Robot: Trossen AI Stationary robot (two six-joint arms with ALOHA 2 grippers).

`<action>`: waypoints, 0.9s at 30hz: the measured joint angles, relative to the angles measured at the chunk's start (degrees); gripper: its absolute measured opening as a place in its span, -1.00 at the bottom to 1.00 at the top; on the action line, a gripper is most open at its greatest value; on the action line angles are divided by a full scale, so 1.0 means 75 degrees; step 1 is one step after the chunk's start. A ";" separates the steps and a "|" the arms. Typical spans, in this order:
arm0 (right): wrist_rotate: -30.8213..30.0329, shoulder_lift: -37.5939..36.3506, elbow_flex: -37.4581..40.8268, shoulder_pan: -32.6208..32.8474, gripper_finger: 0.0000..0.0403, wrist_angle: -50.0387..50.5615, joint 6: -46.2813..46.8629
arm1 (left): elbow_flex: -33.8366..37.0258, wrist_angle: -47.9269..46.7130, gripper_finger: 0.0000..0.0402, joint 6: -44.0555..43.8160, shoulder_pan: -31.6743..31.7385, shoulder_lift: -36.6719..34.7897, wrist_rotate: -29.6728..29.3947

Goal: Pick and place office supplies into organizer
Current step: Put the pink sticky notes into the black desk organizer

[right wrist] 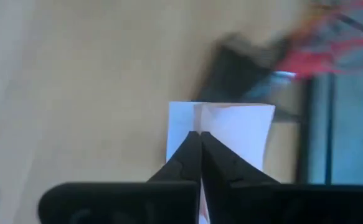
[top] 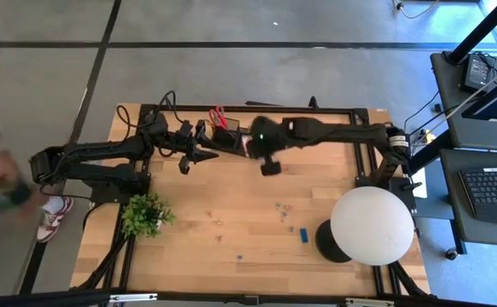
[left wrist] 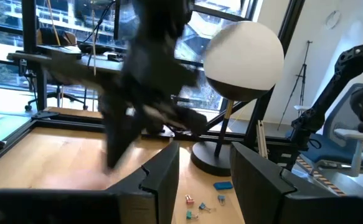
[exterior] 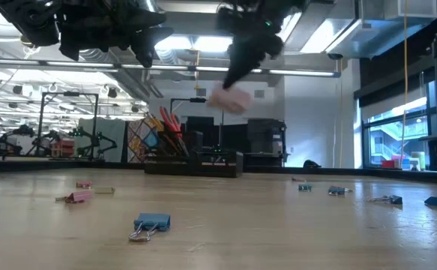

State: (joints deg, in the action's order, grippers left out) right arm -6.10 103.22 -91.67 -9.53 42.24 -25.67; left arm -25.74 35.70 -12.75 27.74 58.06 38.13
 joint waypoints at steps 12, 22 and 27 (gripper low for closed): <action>-0.0215 0.0867 -0.1113 -0.0439 -1.00 0.0206 0.1982 | 0.0000 -0.0005 -0.33 -0.0006 0.0001 0.0000 0.0000; -0.0791 0.2056 -0.1265 -0.0680 -1.00 0.0310 0.1982 | 0.0000 -0.0052 -0.33 -0.0208 0.0001 0.0000 0.0000; -0.0784 0.2364 -0.1265 -0.0865 -1.00 0.0213 0.2183 | 0.0000 -0.0064 -0.33 -0.0325 0.0001 0.0000 0.0001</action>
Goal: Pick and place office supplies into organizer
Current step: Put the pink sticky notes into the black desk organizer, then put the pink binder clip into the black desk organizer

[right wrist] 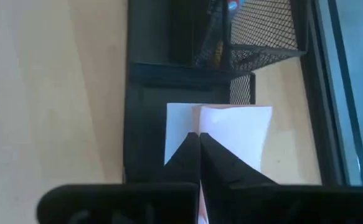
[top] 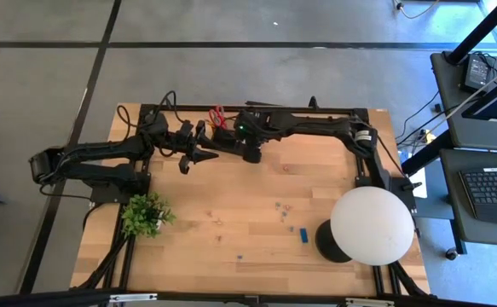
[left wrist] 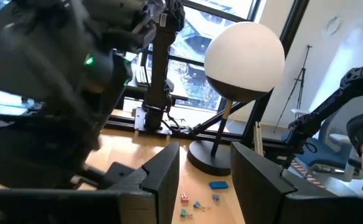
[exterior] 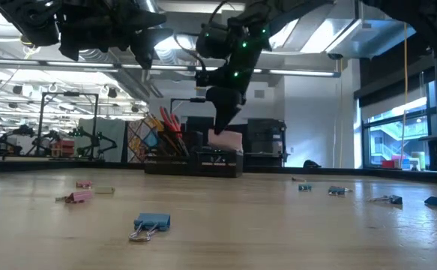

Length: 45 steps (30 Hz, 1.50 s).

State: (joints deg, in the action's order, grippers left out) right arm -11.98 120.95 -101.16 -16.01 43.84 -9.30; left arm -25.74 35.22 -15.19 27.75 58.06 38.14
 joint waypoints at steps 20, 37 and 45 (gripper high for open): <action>0.0753 0.0541 -0.0003 -0.0046 -1.00 -0.0535 0.0364 | 0.0002 -0.0178 -0.33 0.0124 0.0015 0.0000 0.0002; 0.0748 0.0541 0.0000 -0.0051 -0.64 -0.0512 0.0006 | 0.0003 -0.0178 -0.33 0.0124 0.0015 0.0000 0.0002; 0.0748 0.0541 0.0000 -0.0052 -0.29 -0.0470 0.0009 | 0.0001 -0.0178 -0.33 0.0124 0.0015 0.0000 0.0002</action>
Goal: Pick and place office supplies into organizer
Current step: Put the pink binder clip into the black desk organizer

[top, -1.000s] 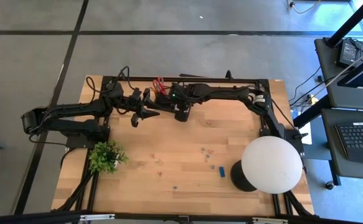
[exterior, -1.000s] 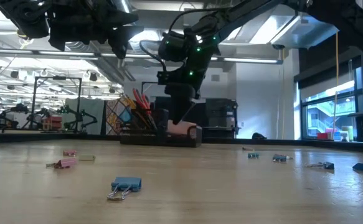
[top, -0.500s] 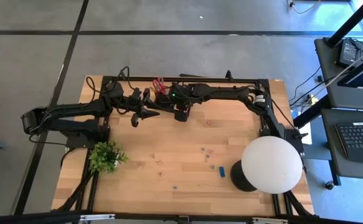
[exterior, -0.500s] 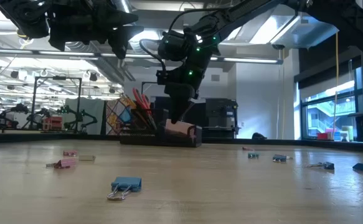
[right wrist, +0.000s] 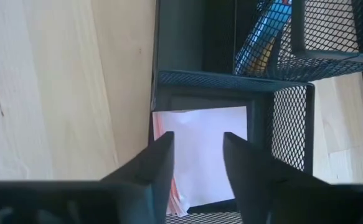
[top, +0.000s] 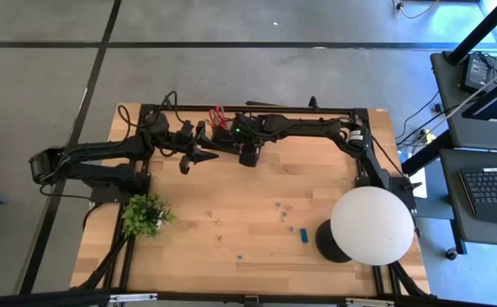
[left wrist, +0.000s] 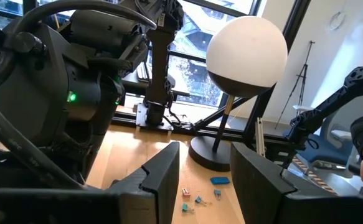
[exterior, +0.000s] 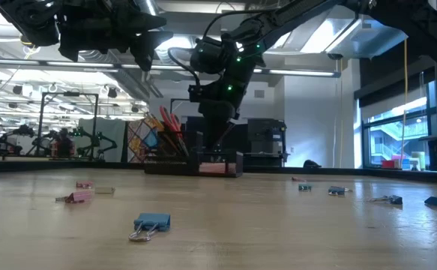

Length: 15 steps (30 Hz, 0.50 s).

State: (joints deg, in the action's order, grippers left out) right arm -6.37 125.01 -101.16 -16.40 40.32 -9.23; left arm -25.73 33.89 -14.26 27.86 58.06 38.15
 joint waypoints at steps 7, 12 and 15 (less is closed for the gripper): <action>-0.0003 -0.0395 0.0012 0.0008 -0.12 0.0729 0.0072 | 0.0002 -0.0092 -0.33 0.0000 0.0000 0.0000 0.0000; 0.0043 -0.0972 0.0011 0.0187 -0.10 0.0991 0.0222 | 0.0001 -0.0097 -0.33 0.0000 0.0000 0.0000 0.0000; 0.0495 -0.1334 0.0008 0.0306 -0.10 0.1255 0.0484 | -0.0001 -0.0099 -0.33 0.0000 0.0000 0.0000 0.0000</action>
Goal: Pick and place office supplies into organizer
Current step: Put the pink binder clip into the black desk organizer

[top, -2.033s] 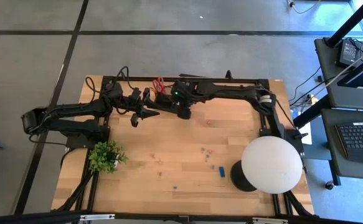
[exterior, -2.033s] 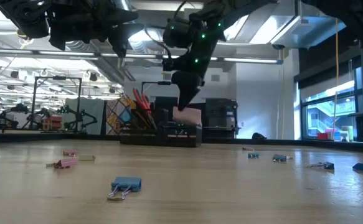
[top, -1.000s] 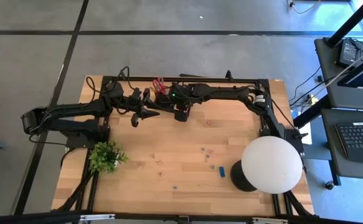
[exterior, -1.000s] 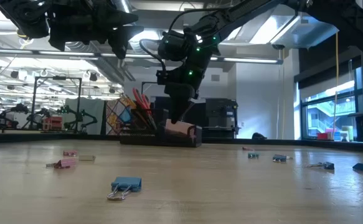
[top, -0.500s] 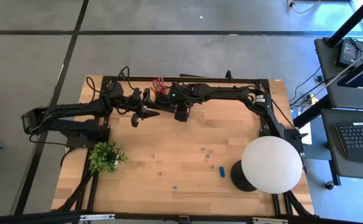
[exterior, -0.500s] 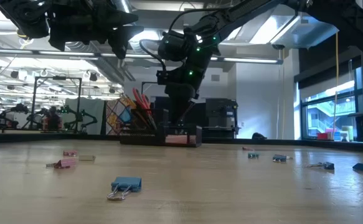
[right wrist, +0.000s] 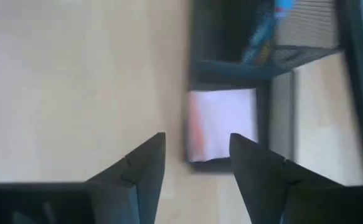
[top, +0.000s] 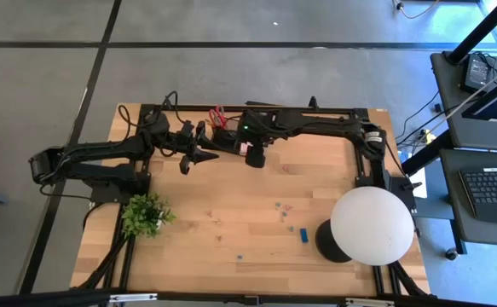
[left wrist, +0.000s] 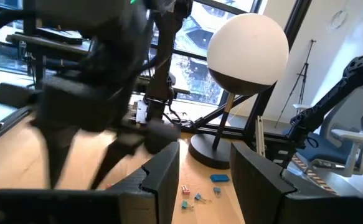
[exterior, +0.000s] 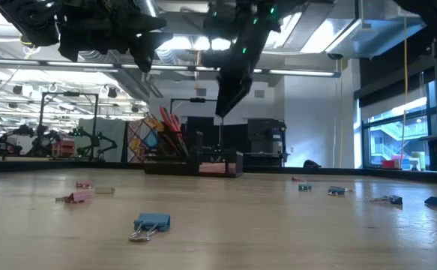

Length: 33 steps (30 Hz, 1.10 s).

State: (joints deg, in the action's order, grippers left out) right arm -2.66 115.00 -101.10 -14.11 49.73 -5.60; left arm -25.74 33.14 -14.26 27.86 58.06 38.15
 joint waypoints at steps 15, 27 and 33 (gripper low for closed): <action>0.0469 -0.0575 0.0572 0.0730 -0.10 0.1936 0.0048 | 0.0003 -0.0161 -0.33 0.0000 -0.0017 -0.0002 0.0095; 0.0358 -0.2618 0.4340 0.0034 -0.10 -0.1052 0.1439 | 0.0003 -0.0513 -0.33 0.0000 -0.0017 -0.0003 0.0047; 0.0365 -0.2533 0.4877 -0.0105 -0.10 -0.1495 0.2168 | 0.0003 -0.0498 -0.33 0.0000 -0.0023 -0.0003 0.0038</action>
State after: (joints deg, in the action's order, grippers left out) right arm 0.08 96.01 -64.52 -14.90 38.52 10.66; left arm -25.71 29.41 -14.26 27.68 58.04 38.44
